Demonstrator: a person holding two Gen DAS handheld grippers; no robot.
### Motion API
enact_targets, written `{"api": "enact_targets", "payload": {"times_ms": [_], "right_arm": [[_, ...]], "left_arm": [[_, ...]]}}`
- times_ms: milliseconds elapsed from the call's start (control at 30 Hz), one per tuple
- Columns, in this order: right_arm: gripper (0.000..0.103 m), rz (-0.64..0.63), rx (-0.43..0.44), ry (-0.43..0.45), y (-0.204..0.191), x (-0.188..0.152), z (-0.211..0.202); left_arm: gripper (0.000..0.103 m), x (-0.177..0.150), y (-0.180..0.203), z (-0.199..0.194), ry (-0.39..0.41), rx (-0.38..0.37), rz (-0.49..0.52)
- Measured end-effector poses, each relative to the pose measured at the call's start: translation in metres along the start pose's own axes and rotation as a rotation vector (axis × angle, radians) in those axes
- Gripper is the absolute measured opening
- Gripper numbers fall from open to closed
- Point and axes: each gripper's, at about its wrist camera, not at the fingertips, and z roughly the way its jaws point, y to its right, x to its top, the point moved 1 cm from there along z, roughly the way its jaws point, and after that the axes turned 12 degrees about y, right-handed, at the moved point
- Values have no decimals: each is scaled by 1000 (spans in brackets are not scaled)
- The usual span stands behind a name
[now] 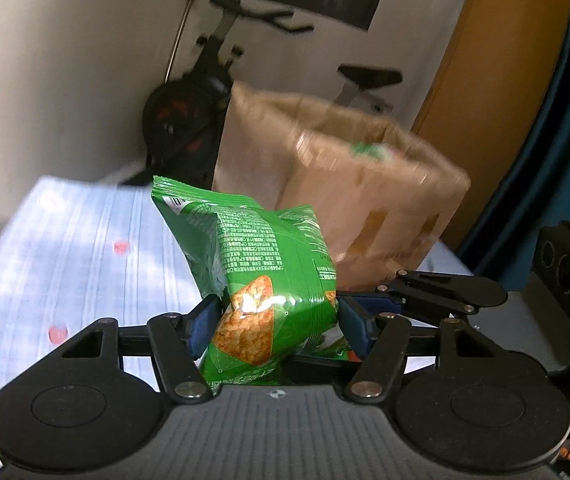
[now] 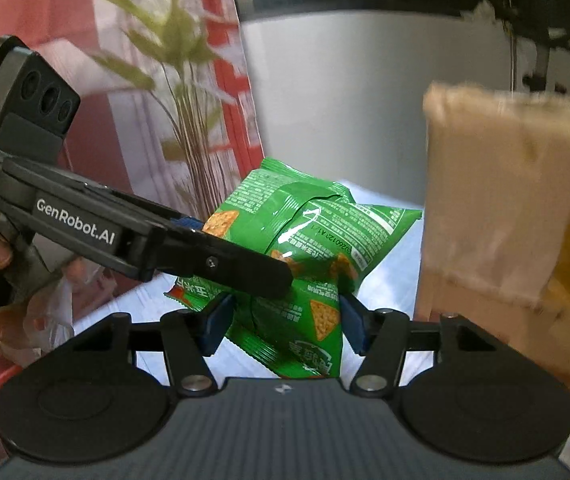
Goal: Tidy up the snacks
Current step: 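Lift the green chip bag into the box and open both tools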
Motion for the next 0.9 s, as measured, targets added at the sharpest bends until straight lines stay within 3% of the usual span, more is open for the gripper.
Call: {"api": "enact_targets", "payload": {"times_ms": [233, 500, 767, 900], "right_arm": [[60, -51, -21, 97, 15, 61, -33], [60, -38, -105, 148, 78, 114, -54], [60, -2, -193, 96, 147, 126, -43], [60, 43, -219, 105, 168, 123, -37]], "left_arm": [[68, 62, 44, 2, 73, -5, 87], [68, 118, 90, 71, 104, -45, 208], [69, 138, 90, 148, 49, -47, 117], [71, 143, 87, 169, 48, 20, 139]]}}
